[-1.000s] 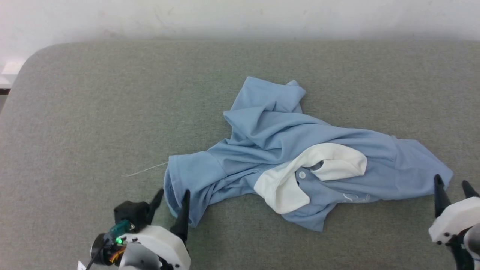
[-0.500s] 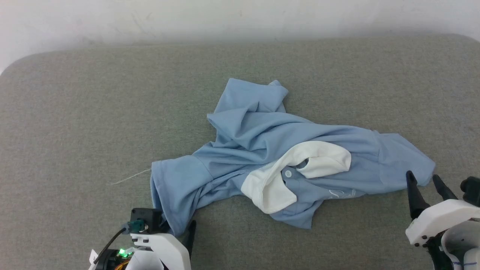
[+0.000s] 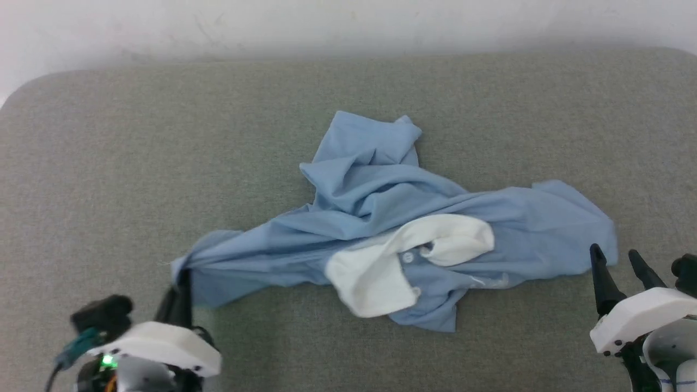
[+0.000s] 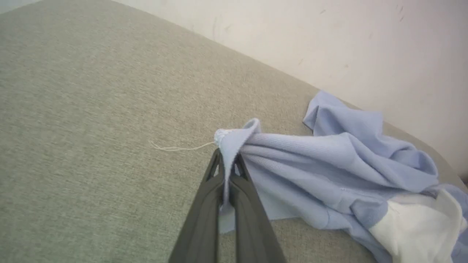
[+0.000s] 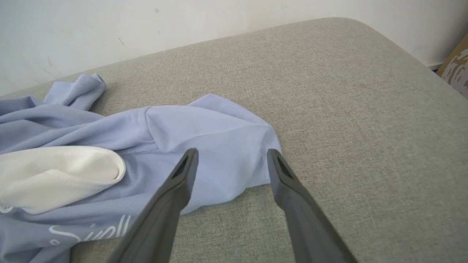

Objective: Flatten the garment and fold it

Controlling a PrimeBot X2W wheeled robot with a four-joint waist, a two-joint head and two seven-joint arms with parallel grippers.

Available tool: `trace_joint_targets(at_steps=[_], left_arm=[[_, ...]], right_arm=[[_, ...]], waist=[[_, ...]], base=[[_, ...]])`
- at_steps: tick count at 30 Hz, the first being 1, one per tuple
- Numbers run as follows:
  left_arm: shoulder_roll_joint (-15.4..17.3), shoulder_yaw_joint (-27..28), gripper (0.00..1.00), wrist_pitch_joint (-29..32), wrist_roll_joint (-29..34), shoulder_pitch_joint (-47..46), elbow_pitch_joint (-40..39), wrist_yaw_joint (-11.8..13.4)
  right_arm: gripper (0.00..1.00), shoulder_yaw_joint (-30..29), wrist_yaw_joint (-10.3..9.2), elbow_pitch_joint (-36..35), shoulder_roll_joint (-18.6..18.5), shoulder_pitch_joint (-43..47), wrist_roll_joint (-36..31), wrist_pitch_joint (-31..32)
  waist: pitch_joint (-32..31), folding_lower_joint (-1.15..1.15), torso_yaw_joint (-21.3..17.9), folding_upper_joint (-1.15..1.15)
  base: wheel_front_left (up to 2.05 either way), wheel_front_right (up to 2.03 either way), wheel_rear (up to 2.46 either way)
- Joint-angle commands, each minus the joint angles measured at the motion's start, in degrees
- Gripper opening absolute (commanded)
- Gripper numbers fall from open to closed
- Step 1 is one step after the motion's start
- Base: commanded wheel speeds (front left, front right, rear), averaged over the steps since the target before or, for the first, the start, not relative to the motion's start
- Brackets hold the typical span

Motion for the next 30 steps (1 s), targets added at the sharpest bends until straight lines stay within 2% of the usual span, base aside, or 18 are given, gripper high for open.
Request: trace_joint_targets(at_steps=[1, 6, 13, 19, 23, 30], left_arm=[[-0.1, 1.8, 0.0, -2.2, -1.3, 0.2, -0.4, 0.3], [0.0, 4.8, 0.0, -4.2, -3.5, 1.3, -0.3, 0.6], [-0.4, 4.6, 0.0, -4.2, -4.2, 2.7, -0.1, 1.1], [-0.9, 3.5, 0.0, -4.2, -4.6, 1.7, 0.0, 1.0], [-0.8, 2.9, 0.0, -4.3, -4.5, 0.2, 0.1, 0.9], [-0.8, 1.9, 0.0, -4.5, -4.2, -1.3, 0.6, 0.7]], right_arm=[[1.0, -0.1, -0.11, -0.3, 0.1, 0.7, -0.2, 0.0], [1.0, -0.9, -0.11, -0.9, 0.1, 0.8, -0.6, 0.4], [1.0, -1.3, -0.11, -1.5, 0.1, -0.8, -4.2, -0.8], [1.0, -1.0, -0.11, 4.4, 0.1, -8.7, -7.8, -0.3], [1.0, -2.3, -0.11, 12.4, -0.7, -15.8, -8.9, 3.8], [1.0, -5.8, -0.11, 23.1, -1.3, -23.1, -12.3, 17.2]], waist=[[-0.5, 0.0, 0.5, 0.0], [-1.3, 0.0, 1.3, 0.0], [-1.0, 0.0, 1.9, 0.0], [1.3, 0.0, 2.1, 0.0], [3.1, 0.0, 2.9, 0.0], [4.9, 0.0, 4.6, 0.0]], base=[[0.0, 0.0, 0.0], [0.0, 0.0, 0.0], [0.0, 0.0, 0.0], [0.0, 0.0, 0.0], [0.0, 0.0, 0.0], [0.0, 0.0, 0.0]])
